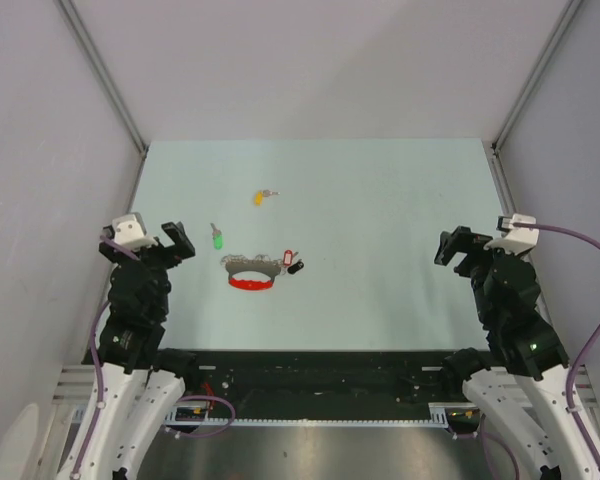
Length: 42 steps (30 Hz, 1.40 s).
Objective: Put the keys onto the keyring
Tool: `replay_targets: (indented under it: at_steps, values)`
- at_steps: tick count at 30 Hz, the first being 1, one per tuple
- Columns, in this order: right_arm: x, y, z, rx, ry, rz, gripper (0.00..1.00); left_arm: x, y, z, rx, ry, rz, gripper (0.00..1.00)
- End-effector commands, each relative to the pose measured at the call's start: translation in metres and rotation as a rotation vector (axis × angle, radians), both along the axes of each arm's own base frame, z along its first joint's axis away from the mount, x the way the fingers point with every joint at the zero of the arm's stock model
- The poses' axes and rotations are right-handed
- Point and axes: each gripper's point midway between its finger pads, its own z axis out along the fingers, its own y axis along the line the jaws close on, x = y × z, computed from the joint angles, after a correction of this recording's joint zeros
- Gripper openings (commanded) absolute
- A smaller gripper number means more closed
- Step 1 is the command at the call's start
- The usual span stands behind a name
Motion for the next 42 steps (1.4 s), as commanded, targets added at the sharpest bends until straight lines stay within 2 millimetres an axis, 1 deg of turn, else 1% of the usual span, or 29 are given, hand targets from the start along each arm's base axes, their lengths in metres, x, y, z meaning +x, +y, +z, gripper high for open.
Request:
replay_targets:
  at_steps: [1, 5, 8, 9, 10, 12, 13, 15, 16, 18, 19, 20, 22, 23, 24, 25, 26, 27, 28, 29, 30, 32, 34, 36, 37, 38, 40, 41, 42]
  values:
    - [-0.002, -0.001, 0.009, -0.011, -0.051, -0.007, 0.99, 0.004, 0.01, 0.003, 0.012, -0.006, 0.057, 1.0]
    - [-0.004, 0.002, 0.008, -0.005, -0.068, 0.011, 1.0, 0.011, 0.008, -0.006, 0.018, 0.037, 0.052, 1.0]
    - [-0.005, 0.006, 0.008, -0.001, -0.086, 0.033, 1.0, 0.022, -0.004, -0.018, 0.02, 0.101, 0.002, 0.99]
    - [-0.005, 0.005, 0.007, -0.001, -0.088, 0.034, 1.0, 0.03, -0.008, -0.031, 0.016, 0.151, -0.009, 1.0]
    - [-0.006, 0.007, 0.008, 0.003, -0.096, 0.047, 1.0, 0.034, -0.011, -0.032, 0.01, 0.169, -0.018, 1.0]
    - [-0.008, 0.01, 0.008, 0.005, -0.111, 0.065, 1.0, 0.043, -0.02, -0.049, 0.004, 0.252, -0.052, 1.0]
    - [-0.008, 0.012, 0.009, 0.005, -0.116, 0.084, 1.0, 0.053, -0.024, -0.059, 0.007, 0.316, -0.055, 1.0]
    - [-0.01, 0.013, 0.009, 0.004, -0.127, 0.092, 1.0, 0.058, -0.026, -0.073, -0.003, 0.397, -0.048, 1.0]
    - [-0.011, 0.013, 0.01, 0.007, -0.132, 0.092, 1.0, 0.067, -0.03, -0.081, -0.004, 0.449, -0.053, 1.0]
    - [-0.011, 0.014, 0.012, 0.013, -0.145, 0.096, 1.0, 0.074, -0.036, -0.09, -0.029, 0.49, -0.063, 1.0]
    - [-0.012, 0.016, 0.012, 0.014, -0.149, 0.108, 1.0, 0.079, -0.04, -0.089, -0.044, 0.496, -0.073, 1.0]
    - [-0.012, 0.017, 0.014, 0.018, -0.157, 0.114, 1.0, 0.086, -0.043, -0.102, -0.054, 0.538, -0.069, 1.0]
    - [-0.013, 0.02, 0.014, 0.021, -0.16, 0.135, 1.0, 0.097, -0.05, -0.107, -0.101, 0.552, -0.07, 1.0]
    - [-0.014, 0.021, 0.015, 0.022, -0.164, 0.143, 1.0, 0.104, -0.055, -0.125, -0.109, 0.603, -0.072, 0.99]
    - [-0.014, 0.021, 0.014, 0.02, -0.163, 0.143, 1.0, 0.109, -0.06, -0.13, -0.135, 0.616, -0.074, 0.98]
    - [-0.015, 0.02, 0.015, 0.021, -0.168, 0.142, 1.0, 0.118, -0.065, -0.133, -0.149, 0.628, -0.086, 0.93]
    - [-0.015, 0.021, 0.015, 0.021, -0.168, 0.145, 1.0, 0.121, -0.065, -0.139, -0.154, 0.647, -0.075, 0.91]
    - [-0.015, 0.021, 0.014, 0.018, -0.168, 0.145, 1.0, 0.127, -0.066, -0.158, -0.169, 0.698, -0.043, 0.85]
    - [-0.016, 0.021, 0.014, 0.017, -0.17, 0.148, 1.0, 0.132, -0.064, -0.161, -0.173, 0.708, -0.019, 0.8]
    - [-0.016, 0.021, 0.014, 0.016, -0.171, 0.148, 1.0, 0.135, -0.06, -0.168, -0.166, 0.72, 0.016, 0.78]
    - [-0.017, 0.021, 0.015, 0.017, -0.175, 0.148, 1.0, 0.138, -0.059, -0.186, -0.167, 0.761, 0.039, 0.76]
    - [-0.017, 0.022, 0.016, 0.018, -0.181, 0.154, 1.0, 0.144, -0.054, -0.196, -0.153, 0.771, 0.08, 0.73]
    - [-0.017, 0.023, 0.016, 0.016, -0.182, 0.163, 1.0, 0.148, -0.051, -0.207, -0.153, 0.787, 0.113, 0.66]
    - [-0.017, 0.024, 0.016, 0.015, -0.182, 0.165, 1.0, 0.153, -0.047, -0.213, -0.176, 0.78, 0.13, 0.63]
    - [-0.017, 0.024, 0.016, 0.015, -0.182, 0.17, 1.0, 0.154, -0.045, -0.222, -0.184, 0.796, 0.135, 0.61]
    - [-0.017, 0.025, 0.015, 0.013, -0.181, 0.173, 1.0, 0.157, -0.04, -0.225, -0.203, 0.799, 0.147, 0.6]
    - [-0.017, 0.026, 0.014, 0.012, -0.181, 0.179, 1.0, 0.161, -0.039, -0.232, -0.23, 0.812, 0.144, 0.56]
    - [-0.017, 0.027, 0.014, 0.009, -0.181, 0.181, 1.0, 0.162, -0.036, -0.242, -0.233, 0.838, 0.152, 0.56]
    - [-0.017, 0.026, 0.015, 0.009, -0.183, 0.179, 1.0, 0.164, -0.036, -0.245, -0.236, 0.844, 0.152, 0.55]
